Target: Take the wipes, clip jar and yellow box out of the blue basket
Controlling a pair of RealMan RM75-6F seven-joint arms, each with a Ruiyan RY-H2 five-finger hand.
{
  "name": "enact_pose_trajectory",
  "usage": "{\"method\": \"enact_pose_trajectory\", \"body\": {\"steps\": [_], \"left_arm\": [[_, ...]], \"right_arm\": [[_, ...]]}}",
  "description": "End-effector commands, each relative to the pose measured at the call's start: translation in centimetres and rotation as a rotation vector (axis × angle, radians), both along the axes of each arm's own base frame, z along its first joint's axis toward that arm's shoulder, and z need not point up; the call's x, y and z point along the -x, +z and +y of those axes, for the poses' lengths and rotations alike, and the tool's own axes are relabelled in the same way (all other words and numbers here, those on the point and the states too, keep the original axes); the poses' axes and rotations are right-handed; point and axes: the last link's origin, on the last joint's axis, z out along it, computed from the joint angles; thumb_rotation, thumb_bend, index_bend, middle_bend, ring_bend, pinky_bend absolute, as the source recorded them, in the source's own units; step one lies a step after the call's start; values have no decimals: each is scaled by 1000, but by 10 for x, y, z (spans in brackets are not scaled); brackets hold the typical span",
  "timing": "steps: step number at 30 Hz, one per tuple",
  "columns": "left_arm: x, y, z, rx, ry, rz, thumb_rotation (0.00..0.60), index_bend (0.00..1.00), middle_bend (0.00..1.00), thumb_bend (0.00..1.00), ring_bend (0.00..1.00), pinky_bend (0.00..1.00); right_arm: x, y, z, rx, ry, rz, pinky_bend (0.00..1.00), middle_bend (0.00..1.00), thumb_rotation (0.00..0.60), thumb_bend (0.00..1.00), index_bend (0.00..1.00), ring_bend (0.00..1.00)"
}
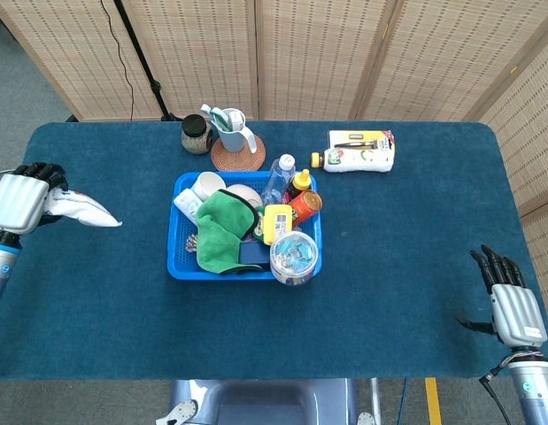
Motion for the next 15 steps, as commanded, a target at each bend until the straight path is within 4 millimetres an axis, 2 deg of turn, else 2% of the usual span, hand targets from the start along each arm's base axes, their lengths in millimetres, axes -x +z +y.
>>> {"method": "enact_pose_trajectory", "body": {"steps": [1, 4, 9, 12, 15], "left_arm": [[-2, -6, -3, 65, 43, -43, 600, 0, 0, 194, 0, 2], [-12, -1, -6, 60, 26, -73, 600, 0, 0, 133, 0, 0], [-26, 17, -20, 35, 0, -138, 600, 0, 0, 126, 0, 0], [-27, 36, -50, 6, -2, -150, 600, 0, 0, 107, 0, 0], [-26, 44, -79, -16, 34, -130, 600, 0, 0, 74, 0, 0]], "right_arm": [[1, -1, 0, -4, -2, 1, 0, 0, 600, 0, 0, 0], [2, -2, -1, -17, -4, 3, 0, 0, 600, 0, 0, 0], [3, -4, -4, -64, 0, -23, 0, 0, 600, 0, 0, 0], [-5, 5, -18, -97, 53, -35, 0, 0, 600, 0, 0, 0], [-15, 12, -30, -131, 88, -67, 0, 0, 600, 0, 0, 0]]}}
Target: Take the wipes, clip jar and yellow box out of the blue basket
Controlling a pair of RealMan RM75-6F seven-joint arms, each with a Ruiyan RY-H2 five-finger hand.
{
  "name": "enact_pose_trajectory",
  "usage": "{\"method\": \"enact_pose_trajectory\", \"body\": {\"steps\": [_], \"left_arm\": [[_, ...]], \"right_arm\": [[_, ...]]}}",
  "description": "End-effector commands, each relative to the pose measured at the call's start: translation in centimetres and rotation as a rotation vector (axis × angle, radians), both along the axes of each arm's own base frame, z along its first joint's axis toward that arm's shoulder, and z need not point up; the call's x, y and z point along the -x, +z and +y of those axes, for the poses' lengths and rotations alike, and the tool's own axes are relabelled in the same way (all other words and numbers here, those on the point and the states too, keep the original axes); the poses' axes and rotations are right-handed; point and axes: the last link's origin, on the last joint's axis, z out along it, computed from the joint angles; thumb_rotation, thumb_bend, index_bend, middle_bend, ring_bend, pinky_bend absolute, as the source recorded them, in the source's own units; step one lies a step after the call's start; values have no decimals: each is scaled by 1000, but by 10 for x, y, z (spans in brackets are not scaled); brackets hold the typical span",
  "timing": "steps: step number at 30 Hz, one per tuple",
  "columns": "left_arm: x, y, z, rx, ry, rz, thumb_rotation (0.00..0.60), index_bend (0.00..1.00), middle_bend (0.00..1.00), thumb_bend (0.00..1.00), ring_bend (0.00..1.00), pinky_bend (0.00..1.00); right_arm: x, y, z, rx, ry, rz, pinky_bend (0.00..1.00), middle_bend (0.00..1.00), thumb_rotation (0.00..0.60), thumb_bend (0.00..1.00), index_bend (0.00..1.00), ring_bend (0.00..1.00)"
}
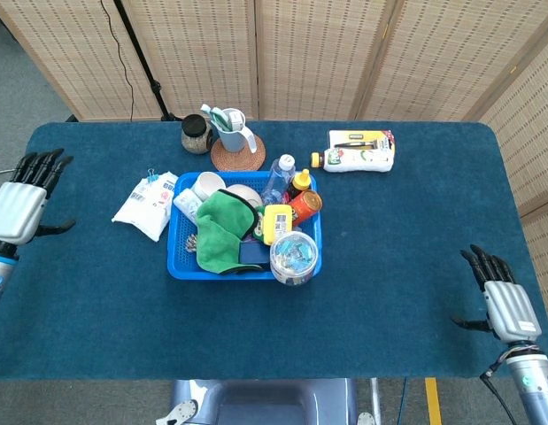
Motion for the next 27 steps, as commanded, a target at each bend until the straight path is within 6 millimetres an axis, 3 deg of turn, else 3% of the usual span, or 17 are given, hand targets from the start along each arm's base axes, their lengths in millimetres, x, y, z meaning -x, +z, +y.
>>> {"method": "enact_pose_trajectory", "body": {"steps": [1, 8, 12, 19, 27], "left_arm": [[4, 24, -52, -52, 58, 34, 600, 0, 0, 71, 0, 0], [9, 27, -106, -76, 141, 14, 600, 0, 0, 71, 0, 0], [13, 27, -134, -104, 194, 6, 600, 0, 0, 71, 0, 0], [11, 21, -155, -95, 214, -49, 600, 0, 0, 70, 0, 0], [13, 12, -157, -72, 228, -89, 600, 0, 0, 71, 0, 0]], "right_arm": [[-15, 10, -19, -54, 62, -29, 0, 0, 600, 0, 0, 0], [-48, 7, -40, -153, 139, -80, 0, 0, 600, 0, 0, 0], [-70, -7, -48, -215, 193, -94, 0, 0, 600, 0, 0, 0], [-110, -41, -72, -308, 276, -160, 0, 0, 600, 0, 0, 0], [-164, -70, -92, -391, 383, -211, 0, 0, 600, 0, 0, 0]]}}
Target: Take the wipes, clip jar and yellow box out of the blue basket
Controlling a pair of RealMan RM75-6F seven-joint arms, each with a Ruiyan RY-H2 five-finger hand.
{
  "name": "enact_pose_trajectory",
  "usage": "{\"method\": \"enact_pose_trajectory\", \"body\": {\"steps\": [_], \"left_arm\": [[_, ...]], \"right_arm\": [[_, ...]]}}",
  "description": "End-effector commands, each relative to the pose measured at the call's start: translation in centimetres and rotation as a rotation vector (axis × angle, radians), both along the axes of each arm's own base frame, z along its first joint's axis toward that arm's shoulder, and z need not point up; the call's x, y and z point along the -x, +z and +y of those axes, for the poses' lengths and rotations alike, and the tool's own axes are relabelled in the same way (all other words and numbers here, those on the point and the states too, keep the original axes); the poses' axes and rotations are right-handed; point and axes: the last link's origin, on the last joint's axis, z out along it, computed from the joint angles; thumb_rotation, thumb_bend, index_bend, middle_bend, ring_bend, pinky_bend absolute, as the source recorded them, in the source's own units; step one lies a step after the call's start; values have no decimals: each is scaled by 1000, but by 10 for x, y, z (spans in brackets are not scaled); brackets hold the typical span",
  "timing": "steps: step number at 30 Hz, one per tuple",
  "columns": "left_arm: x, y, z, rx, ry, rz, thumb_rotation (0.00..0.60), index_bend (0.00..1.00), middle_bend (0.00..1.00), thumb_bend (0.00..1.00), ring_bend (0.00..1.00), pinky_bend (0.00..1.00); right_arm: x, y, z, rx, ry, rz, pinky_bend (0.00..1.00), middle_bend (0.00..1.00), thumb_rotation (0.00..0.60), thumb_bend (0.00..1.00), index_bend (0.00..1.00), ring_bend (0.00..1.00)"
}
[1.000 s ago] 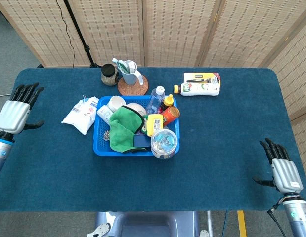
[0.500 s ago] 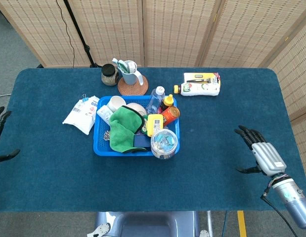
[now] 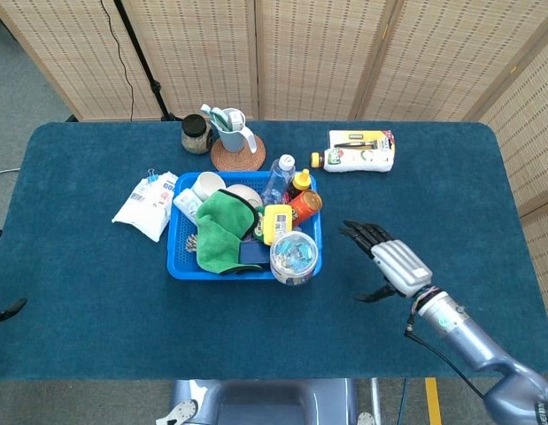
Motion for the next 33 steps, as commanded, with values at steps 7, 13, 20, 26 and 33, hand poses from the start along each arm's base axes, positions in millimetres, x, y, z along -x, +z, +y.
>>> {"method": "enact_pose_trajectory", "body": {"steps": [7, 13, 20, 26, 33], "left_arm": [[2, -7, 4, 25, 10, -21, 600, 0, 0, 70, 0, 0], [3, -9, 5, 33, 11, -23, 600, 0, 0, 71, 0, 0], [4, -9, 7, 46, 11, -28, 600, 0, 0, 71, 0, 0], [5, -8, 8, 47, 12, -33, 600, 0, 0, 70, 0, 0], [5, -8, 8, 58, 9, -37, 600, 0, 0, 70, 0, 0]], "right_arm": [[-58, -26, -13, -110, 69, -40, 0, 0, 600, 0, 0, 0], [-79, -43, -26, -136, 121, 33, 0, 0, 600, 0, 0, 0], [-75, -61, -33, -151, 91, 83, 0, 0, 600, 0, 0, 0], [-67, -63, -38, -118, 58, 80, 62, 8, 600, 0, 0, 8], [-66, -69, -36, -64, 41, 20, 554, 379, 600, 21, 321, 374]]}}
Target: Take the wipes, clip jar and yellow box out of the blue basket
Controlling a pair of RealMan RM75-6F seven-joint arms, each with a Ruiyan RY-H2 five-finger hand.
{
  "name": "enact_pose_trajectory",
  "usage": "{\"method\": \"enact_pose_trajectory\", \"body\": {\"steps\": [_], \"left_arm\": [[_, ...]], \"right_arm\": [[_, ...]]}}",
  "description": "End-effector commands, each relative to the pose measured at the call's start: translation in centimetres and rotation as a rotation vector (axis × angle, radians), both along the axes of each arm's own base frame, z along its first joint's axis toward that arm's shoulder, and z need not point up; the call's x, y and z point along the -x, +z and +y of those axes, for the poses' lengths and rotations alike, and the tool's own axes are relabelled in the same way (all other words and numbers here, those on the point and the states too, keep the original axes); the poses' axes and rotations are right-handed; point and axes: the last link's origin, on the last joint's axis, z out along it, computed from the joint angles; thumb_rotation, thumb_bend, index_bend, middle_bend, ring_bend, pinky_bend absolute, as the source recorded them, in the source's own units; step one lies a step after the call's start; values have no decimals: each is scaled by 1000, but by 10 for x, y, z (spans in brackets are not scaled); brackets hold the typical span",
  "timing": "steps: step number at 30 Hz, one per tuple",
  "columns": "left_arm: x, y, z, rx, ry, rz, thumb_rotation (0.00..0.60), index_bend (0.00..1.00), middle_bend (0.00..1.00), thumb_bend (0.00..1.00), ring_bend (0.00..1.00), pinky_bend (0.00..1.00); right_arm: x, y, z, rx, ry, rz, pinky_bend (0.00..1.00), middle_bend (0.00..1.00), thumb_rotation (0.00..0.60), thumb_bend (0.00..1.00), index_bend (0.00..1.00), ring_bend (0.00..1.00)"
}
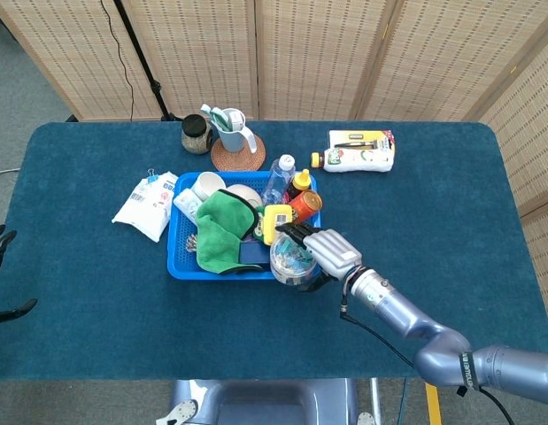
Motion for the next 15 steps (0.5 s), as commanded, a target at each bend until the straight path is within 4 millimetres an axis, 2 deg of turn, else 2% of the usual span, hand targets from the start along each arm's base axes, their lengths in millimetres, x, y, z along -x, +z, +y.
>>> {"method": "enact_pose_trajectory", "body": {"steps": [1, 3, 6, 9, 15], "left_arm": [[0, 0, 0, 2, 0, 1, 600, 0, 0, 70, 0, 0], [0, -1, 0, 4, 2, 2, 600, 0, 0, 70, 0, 0], [0, -1, 1, 4, 4, 2, 600, 0, 0, 70, 0, 0], [1, -1, 2, 9, 9, -3, 600, 0, 0, 71, 0, 0], [2, -1, 3, 19, 13, -6, 600, 0, 0, 70, 0, 0]], "right_arm": [[2, -3, 1, 17, -7, -22, 565, 397, 600, 46, 344, 389], [2, -4, 1, 23, -9, -36, 575, 427, 600, 149, 382, 412], [0, -2, 1, 38, -6, -52, 576, 449, 600, 246, 410, 427], [-2, 13, -6, 98, 3, -72, 576, 460, 600, 304, 431, 436], [2, 36, -18, 164, -7, -67, 576, 461, 600, 352, 431, 438]]}}
